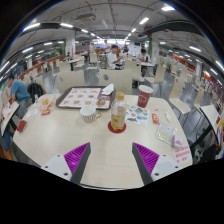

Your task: Pour water

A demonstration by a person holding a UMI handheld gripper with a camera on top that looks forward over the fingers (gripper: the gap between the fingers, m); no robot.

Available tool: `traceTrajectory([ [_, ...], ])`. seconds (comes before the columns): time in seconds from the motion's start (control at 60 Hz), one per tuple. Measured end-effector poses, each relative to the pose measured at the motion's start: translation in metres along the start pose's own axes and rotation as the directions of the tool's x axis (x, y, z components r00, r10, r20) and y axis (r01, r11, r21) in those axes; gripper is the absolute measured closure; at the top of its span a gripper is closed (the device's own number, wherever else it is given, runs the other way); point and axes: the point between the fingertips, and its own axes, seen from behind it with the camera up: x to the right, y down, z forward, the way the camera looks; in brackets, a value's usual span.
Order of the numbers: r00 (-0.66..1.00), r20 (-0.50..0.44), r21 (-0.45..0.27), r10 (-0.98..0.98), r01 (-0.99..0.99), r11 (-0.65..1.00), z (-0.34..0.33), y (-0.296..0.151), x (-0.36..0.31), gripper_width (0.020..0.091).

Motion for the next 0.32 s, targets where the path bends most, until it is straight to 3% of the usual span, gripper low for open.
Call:
traceTrajectory([
  [0.317,1.000,-0.018,0.027,-0.021,0.022,0.999,-0.019,0.002,0.001,0.0255],
])
